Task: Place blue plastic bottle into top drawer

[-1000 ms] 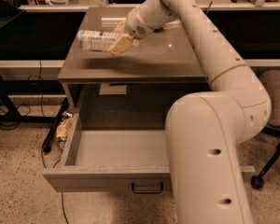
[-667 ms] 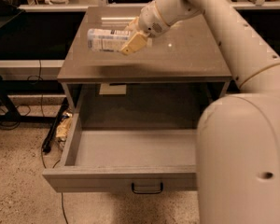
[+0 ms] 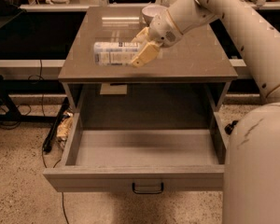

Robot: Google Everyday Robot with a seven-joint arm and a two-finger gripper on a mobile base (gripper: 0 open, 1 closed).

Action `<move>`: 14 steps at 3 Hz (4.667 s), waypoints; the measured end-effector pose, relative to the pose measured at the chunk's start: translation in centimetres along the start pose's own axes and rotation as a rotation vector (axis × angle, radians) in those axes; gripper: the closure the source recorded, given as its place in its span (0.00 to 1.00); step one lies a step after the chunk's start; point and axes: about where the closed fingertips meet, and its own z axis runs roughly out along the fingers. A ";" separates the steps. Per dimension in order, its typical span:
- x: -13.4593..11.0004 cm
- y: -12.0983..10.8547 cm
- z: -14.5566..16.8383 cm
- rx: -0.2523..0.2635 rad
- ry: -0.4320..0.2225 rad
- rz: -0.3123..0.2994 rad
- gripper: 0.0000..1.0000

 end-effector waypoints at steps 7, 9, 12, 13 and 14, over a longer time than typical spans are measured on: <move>11.1 12.2 4.5 -0.034 0.008 0.253 1.00; 18.5 8.8 10.6 0.106 -0.036 0.262 1.00; 18.1 6.2 17.3 0.101 -0.115 0.193 0.27; 18.4 6.6 16.2 0.122 -0.114 0.199 0.04; 19.7 8.0 12.6 0.194 -0.113 0.240 0.00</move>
Offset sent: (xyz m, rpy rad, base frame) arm -0.0822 -0.0347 -0.0348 -0.0225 0.0865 -0.0116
